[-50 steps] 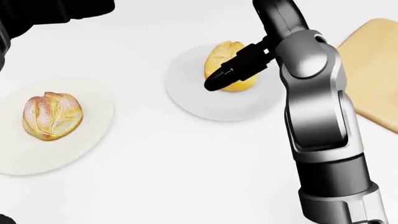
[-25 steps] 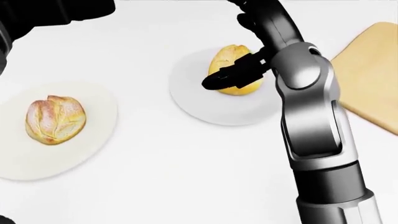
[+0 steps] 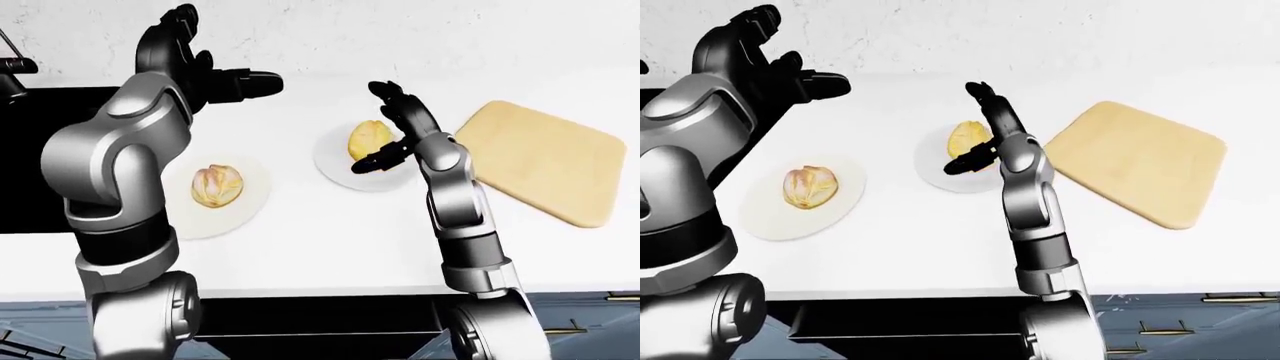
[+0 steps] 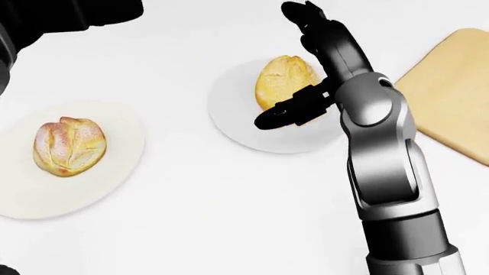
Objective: Place all breads on the cutting board.
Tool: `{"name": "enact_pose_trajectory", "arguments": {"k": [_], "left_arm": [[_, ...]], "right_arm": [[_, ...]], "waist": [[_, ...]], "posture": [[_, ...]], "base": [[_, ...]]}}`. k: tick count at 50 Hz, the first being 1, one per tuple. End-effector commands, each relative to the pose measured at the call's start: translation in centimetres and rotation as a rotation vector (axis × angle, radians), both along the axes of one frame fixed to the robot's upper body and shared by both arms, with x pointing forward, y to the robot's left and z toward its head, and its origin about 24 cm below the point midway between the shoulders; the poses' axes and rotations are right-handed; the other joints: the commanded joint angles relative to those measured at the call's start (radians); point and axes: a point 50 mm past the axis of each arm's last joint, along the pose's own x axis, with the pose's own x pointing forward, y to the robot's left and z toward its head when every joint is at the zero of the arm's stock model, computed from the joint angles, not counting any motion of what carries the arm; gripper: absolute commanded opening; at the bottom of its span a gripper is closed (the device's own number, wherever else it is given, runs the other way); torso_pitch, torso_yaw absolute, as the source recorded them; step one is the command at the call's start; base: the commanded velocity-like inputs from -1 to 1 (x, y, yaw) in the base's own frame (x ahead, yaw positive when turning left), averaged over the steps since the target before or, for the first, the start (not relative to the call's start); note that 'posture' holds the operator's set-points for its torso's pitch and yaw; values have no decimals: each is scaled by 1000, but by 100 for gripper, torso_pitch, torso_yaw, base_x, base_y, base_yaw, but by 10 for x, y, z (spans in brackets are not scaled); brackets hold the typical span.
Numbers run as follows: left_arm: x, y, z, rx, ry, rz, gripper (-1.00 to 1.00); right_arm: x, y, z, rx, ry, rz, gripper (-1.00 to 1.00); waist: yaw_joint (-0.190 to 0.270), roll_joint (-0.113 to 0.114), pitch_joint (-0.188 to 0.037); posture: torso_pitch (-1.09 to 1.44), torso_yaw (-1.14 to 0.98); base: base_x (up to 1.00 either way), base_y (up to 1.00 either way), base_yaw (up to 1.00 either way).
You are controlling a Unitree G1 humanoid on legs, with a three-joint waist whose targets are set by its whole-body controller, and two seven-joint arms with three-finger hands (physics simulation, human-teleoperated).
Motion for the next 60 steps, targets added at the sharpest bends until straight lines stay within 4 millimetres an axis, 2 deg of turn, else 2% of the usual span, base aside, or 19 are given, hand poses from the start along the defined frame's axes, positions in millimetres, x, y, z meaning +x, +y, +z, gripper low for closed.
{"name": "enact_pose_trajectory", "arguments": {"k": [1,33,60], "left_arm": [[-7,1,19,-3,-94,2,100],[-9,3,17,-8,-92,5,100],[-8,2,18,-12,-91,4,100]], "right_arm": [[-2,2,24,-3,-100,9,68],[16,0,15,-19,-69,-11,68],[25,1,6,-38,-51,-17,58]], "waist": [[0,2,-31],[0,3,-35],[-1,3,-35]], "posture": [[0,0],[0,0],[0,0]], "base": [[0,0,0],[0,0,0],[0,0,0]]}}
